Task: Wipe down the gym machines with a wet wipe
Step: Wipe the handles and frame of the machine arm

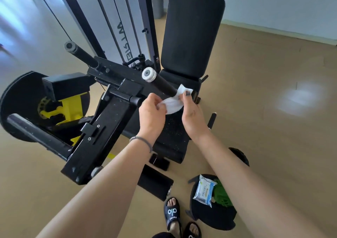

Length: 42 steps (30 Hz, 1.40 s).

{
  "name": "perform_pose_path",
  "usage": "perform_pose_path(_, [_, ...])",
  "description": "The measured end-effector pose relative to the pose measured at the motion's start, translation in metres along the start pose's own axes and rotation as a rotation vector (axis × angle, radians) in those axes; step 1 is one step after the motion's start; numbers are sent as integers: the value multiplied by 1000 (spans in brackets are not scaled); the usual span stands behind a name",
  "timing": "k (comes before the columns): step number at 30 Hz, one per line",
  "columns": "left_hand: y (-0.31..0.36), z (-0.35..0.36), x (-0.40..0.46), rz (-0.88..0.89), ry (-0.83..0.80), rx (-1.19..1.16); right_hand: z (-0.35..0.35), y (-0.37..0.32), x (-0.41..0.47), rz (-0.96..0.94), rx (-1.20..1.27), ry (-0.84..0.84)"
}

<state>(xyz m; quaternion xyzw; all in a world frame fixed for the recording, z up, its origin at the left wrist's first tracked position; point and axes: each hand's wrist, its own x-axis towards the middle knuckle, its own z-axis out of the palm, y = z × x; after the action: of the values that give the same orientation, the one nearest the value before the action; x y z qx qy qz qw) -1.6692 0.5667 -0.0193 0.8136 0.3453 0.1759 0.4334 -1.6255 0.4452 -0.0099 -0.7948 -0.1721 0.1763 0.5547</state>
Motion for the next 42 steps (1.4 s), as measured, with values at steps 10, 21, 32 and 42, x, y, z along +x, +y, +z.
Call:
perform_pose_path(10, [3, 10, 13, 220, -11, 54, 6, -16, -10, 54, 100, -45])
perform_pose_path(21, [-17, 5, 58, 704, -163, 722, 28, -22, 32, -108, 24, 185])
perform_pose_path(32, [-17, -38, 61, 1014, -454, 1096, 37, 4, 69, -36, -199, 401])
perform_pose_path(42, [-26, -64, 69, 884, -485, 1055, 48, 10, 72, -49, -179, 537])
